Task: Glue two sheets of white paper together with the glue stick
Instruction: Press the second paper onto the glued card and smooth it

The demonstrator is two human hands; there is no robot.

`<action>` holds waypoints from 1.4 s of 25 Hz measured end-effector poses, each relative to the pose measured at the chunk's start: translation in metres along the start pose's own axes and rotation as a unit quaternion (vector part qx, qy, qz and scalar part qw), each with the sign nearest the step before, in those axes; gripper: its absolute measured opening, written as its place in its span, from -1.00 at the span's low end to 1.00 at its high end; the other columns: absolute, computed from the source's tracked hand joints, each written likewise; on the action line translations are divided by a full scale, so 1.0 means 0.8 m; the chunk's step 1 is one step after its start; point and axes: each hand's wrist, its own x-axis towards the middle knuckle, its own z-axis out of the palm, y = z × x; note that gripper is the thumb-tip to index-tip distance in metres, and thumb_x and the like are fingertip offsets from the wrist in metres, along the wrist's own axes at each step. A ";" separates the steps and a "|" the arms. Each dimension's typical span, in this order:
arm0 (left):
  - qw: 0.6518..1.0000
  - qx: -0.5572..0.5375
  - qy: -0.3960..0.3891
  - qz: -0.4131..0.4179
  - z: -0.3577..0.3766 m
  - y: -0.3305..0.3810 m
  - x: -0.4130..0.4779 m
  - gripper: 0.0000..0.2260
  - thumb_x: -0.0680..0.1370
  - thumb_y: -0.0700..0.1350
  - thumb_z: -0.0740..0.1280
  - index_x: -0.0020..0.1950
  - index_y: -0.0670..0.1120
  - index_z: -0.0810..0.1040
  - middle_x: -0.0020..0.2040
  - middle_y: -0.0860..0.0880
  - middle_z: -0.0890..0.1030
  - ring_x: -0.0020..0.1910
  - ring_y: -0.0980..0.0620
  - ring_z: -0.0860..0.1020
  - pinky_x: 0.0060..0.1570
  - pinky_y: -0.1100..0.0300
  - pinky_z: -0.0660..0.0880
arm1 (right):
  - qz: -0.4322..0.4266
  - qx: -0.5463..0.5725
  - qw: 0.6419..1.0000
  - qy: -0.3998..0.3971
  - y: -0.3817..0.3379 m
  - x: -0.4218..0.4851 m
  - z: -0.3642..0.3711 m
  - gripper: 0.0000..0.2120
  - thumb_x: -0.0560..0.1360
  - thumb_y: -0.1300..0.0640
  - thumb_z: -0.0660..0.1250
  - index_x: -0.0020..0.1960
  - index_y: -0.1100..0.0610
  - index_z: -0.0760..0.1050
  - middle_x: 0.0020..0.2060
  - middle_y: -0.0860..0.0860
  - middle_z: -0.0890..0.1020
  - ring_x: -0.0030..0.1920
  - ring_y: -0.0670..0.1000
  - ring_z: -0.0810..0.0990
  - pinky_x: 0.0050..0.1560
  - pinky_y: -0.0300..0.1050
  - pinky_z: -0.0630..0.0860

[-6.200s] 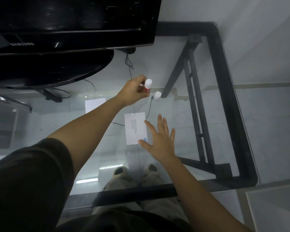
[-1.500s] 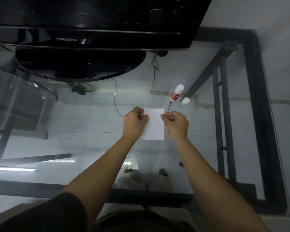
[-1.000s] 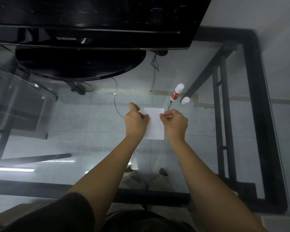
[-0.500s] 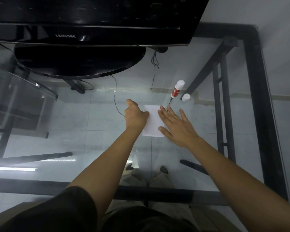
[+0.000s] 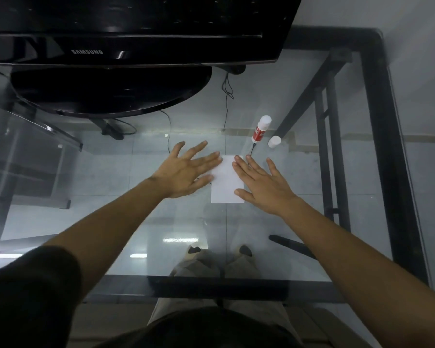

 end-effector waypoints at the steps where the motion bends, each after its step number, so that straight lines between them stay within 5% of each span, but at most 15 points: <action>1: 0.998 0.045 -0.029 0.029 0.005 -0.005 -0.006 -0.48 0.56 0.24 -0.23 0.50 0.13 -0.15 0.49 0.17 -0.07 0.48 0.03 -0.28 0.39 -0.15 -0.27 | 0.002 0.000 1.000 -0.001 -0.001 0.000 0.000 -0.37 0.56 -0.22 -0.12 0.49 0.03 -0.28 0.51 -0.06 -0.21 0.49 -0.03 -0.24 0.42 0.12 -0.28; 3: 0.995 0.063 -0.054 0.062 0.013 -0.003 -0.018 -0.46 0.54 0.27 -0.27 0.48 0.14 -0.23 0.48 0.16 -0.13 0.43 0.06 -0.41 0.33 -0.15 -0.42 | 0.007 0.000 1.000 -0.003 -0.003 0.000 -0.001 -0.37 0.57 -0.21 -0.12 0.49 0.04 -0.28 0.51 -0.06 -0.21 0.49 -0.03 -0.24 0.42 0.11 -0.27; 6: 0.991 0.061 -0.067 0.097 0.021 0.011 -0.042 -0.45 0.53 0.28 -0.26 0.49 0.14 -0.22 0.50 0.14 -0.10 0.45 0.03 -0.35 0.31 -0.18 -0.43 | 0.008 -0.001 1.000 -0.007 -0.004 -0.001 -0.001 -0.37 0.57 -0.21 -0.12 0.48 0.05 -0.29 0.51 -0.05 -0.22 0.49 -0.03 -0.24 0.43 0.09 -0.25; 11: 0.983 0.057 -0.033 0.172 0.016 0.026 -0.070 -0.46 0.56 0.24 -0.11 0.51 0.08 0.05 0.49 0.10 0.10 0.50 -0.04 -0.08 0.36 -0.23 -0.16 | 0.005 0.001 1.000 -0.015 -0.004 -0.002 -0.004 -0.36 0.57 -0.20 -0.11 0.48 0.05 -0.29 0.51 -0.04 -0.22 0.49 -0.02 -0.26 0.42 0.09 -0.26; 15: 0.991 -0.125 -0.004 -0.037 0.016 0.053 -0.041 -0.51 0.61 0.13 -0.15 0.50 0.02 -0.17 0.52 0.05 -0.10 0.49 0.07 -0.18 0.48 -0.08 -0.07 | 0.007 -0.001 1.000 -0.009 -0.004 -0.002 -0.005 -0.37 0.58 -0.19 -0.11 0.48 0.06 -0.29 0.51 -0.05 -0.22 0.49 -0.03 -0.25 0.43 0.11 -0.24; 18: 0.980 -0.133 -0.003 -0.151 0.029 0.079 -0.020 -0.49 0.61 0.10 -0.16 0.49 -0.05 -0.25 0.54 -0.02 -0.18 0.47 0.06 -0.27 0.46 -0.02 -0.21 | 0.009 -0.008 1.000 -0.012 -0.003 -0.002 -0.002 -0.36 0.57 -0.20 -0.12 0.48 0.07 -0.30 0.51 -0.04 -0.21 0.49 -0.02 -0.25 0.43 0.13 -0.24; 26: 0.983 -0.074 0.018 -0.170 0.042 0.086 -0.016 -0.48 0.59 0.11 -0.24 0.50 -0.07 -0.21 0.56 -0.03 -0.12 0.48 0.04 -0.25 0.42 0.01 -0.22 | 0.046 -0.043 0.997 0.050 -0.020 -0.029 0.009 -0.41 0.56 -0.18 -0.22 0.41 0.08 -0.41 0.48 0.01 -0.25 0.46 0.00 -0.31 0.36 0.07 -0.36; 30: 0.983 -0.074 0.022 -0.165 0.046 0.083 -0.021 -0.49 0.60 0.09 -0.21 0.50 -0.07 -0.21 0.55 -0.03 -0.12 0.45 0.05 -0.28 0.43 0.00 -0.20 | -0.027 -0.043 0.998 0.025 -0.061 -0.055 0.026 -0.44 0.52 -0.12 -0.29 0.45 0.08 -0.30 0.47 0.01 -0.17 0.47 0.02 -0.24 0.34 0.11 -0.44; 35: 0.984 -0.075 0.030 -0.159 0.045 0.083 -0.020 -0.49 0.60 0.08 -0.20 0.50 -0.08 -0.19 0.56 -0.04 -0.09 0.46 0.06 -0.25 0.43 0.00 -0.18 | 0.006 -0.049 0.998 0.029 -0.041 -0.065 0.022 -0.45 0.52 -0.11 -0.29 0.43 0.07 -0.31 0.51 0.02 -0.11 0.47 0.00 -0.23 0.37 0.07 -0.43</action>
